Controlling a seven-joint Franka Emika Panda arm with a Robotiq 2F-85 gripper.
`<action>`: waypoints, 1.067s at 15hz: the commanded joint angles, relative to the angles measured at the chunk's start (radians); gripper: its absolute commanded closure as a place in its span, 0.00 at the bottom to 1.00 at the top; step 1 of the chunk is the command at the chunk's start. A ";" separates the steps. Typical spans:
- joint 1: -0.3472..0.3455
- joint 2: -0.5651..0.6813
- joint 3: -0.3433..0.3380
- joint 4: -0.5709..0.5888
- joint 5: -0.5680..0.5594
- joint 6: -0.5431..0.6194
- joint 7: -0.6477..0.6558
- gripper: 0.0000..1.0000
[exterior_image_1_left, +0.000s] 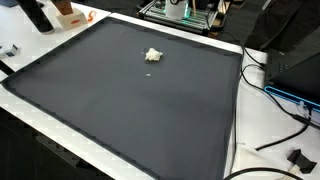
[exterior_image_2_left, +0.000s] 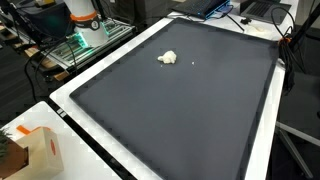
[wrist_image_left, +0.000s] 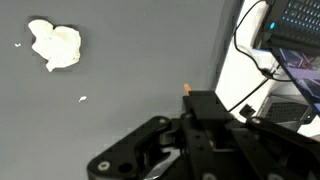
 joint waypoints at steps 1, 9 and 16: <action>-0.025 0.114 -0.053 0.057 0.110 0.018 -0.110 0.97; -0.152 0.297 -0.086 0.117 0.310 -0.070 -0.397 0.97; -0.259 0.417 -0.073 0.151 0.329 -0.154 -0.515 0.97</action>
